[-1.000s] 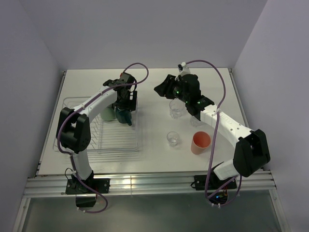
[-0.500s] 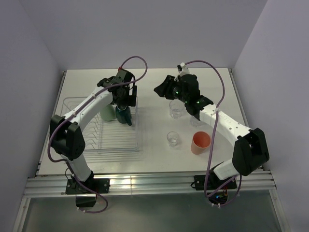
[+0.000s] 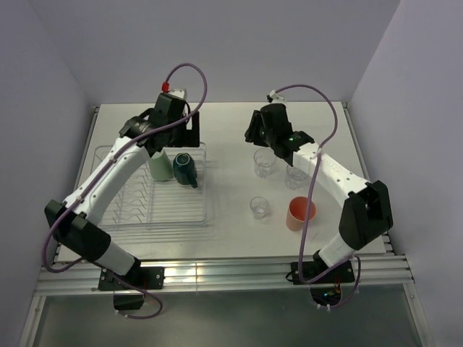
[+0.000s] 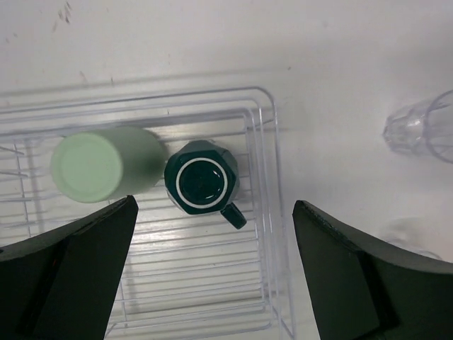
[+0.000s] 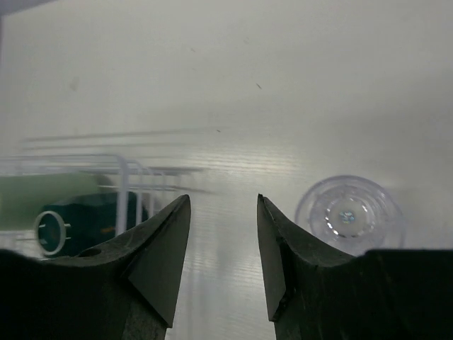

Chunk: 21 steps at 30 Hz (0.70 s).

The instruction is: Load the cups into the dish rack

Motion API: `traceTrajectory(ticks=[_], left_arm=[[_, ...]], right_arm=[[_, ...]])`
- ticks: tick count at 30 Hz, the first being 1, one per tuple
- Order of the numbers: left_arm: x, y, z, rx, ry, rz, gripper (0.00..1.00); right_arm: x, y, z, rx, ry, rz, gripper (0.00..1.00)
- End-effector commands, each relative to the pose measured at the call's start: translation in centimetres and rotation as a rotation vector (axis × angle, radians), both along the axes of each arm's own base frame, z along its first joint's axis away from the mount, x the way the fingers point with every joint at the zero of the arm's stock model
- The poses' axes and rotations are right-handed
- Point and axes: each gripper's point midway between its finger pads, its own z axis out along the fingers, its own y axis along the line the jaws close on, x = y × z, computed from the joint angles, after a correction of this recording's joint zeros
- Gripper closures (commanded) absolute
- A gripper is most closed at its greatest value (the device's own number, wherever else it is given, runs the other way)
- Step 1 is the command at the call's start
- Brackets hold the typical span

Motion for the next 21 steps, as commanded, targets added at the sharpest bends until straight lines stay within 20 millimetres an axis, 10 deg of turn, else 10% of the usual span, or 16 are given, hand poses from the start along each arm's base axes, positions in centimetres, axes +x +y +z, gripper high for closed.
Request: traceTrajectory(ticks=[1,21], left_arm=[[-0.2,0.3,6.6,-0.102,-0.169,0.029,0.01],[-1.4,1.0,8.8,-0.136,-0.226,0.025,0.01]], right_arm=[[0.1,-2.9,-3.8,-0.157,0.103,-0.091,0.5],[0.5,-2.9,-12.4,-0.282,0.283,-0.08,0.51]])
